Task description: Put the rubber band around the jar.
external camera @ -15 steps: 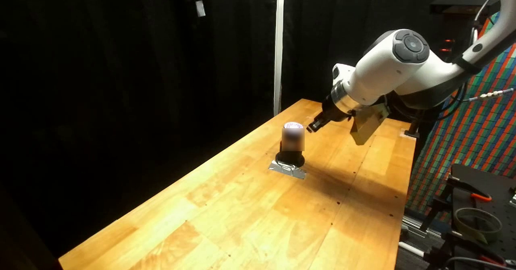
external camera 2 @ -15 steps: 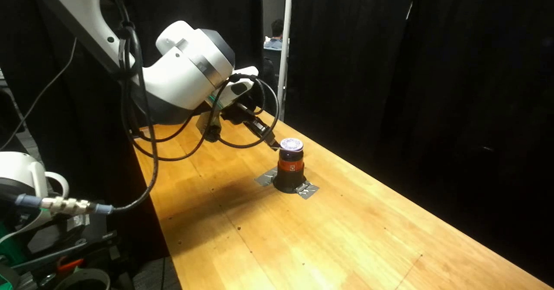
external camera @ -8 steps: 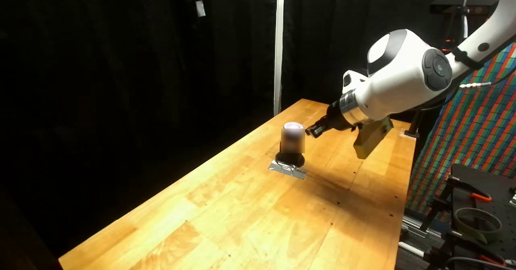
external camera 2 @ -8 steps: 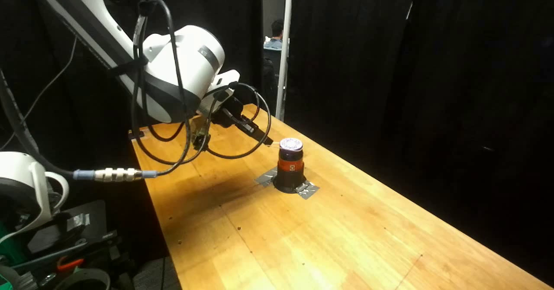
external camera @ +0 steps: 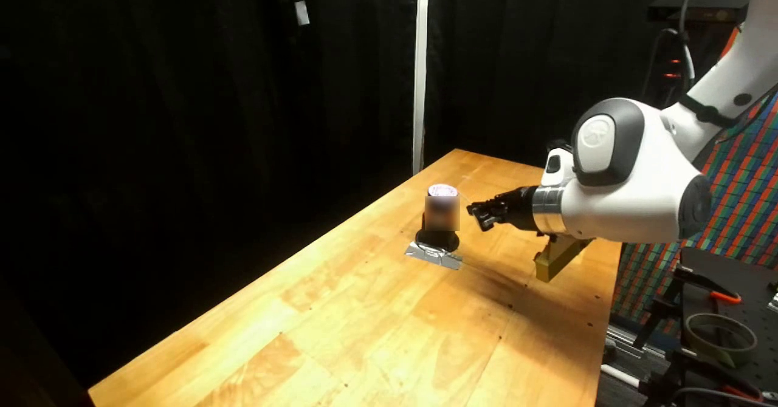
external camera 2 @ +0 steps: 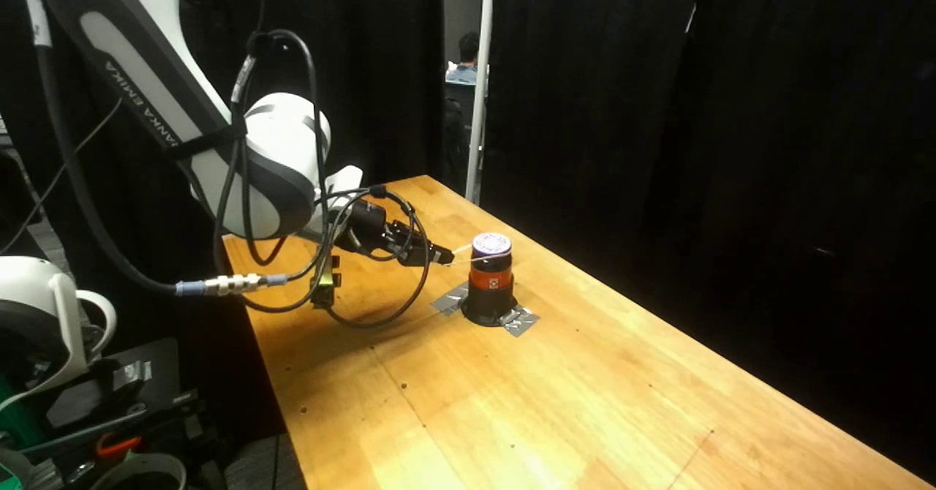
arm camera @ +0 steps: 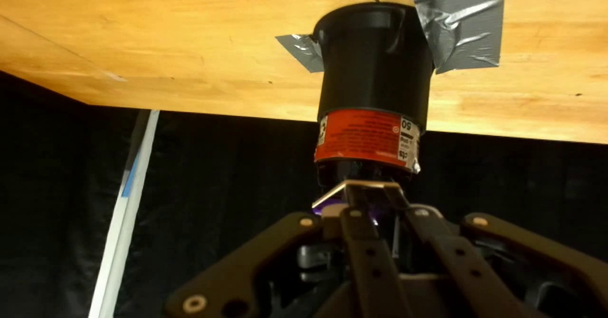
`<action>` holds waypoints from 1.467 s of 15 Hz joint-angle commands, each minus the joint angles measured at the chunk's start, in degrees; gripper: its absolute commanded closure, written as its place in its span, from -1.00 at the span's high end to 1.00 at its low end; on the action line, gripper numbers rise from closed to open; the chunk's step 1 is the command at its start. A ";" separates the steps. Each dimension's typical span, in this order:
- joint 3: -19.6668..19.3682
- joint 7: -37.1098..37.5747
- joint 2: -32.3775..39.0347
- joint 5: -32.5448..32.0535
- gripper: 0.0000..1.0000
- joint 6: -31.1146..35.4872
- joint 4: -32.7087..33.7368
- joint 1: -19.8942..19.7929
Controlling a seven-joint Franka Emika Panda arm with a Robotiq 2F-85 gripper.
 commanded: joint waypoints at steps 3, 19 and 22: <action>23.45 5.66 2.79 -0.59 -0.69 -20.63 -2.21 -19.43; 35.46 -22.00 -8.64 11.41 -0.02 -7.74 -1.66 -33.97; 35.94 -35.71 -12.04 21.85 0.44 -2.25 -1.57 -37.25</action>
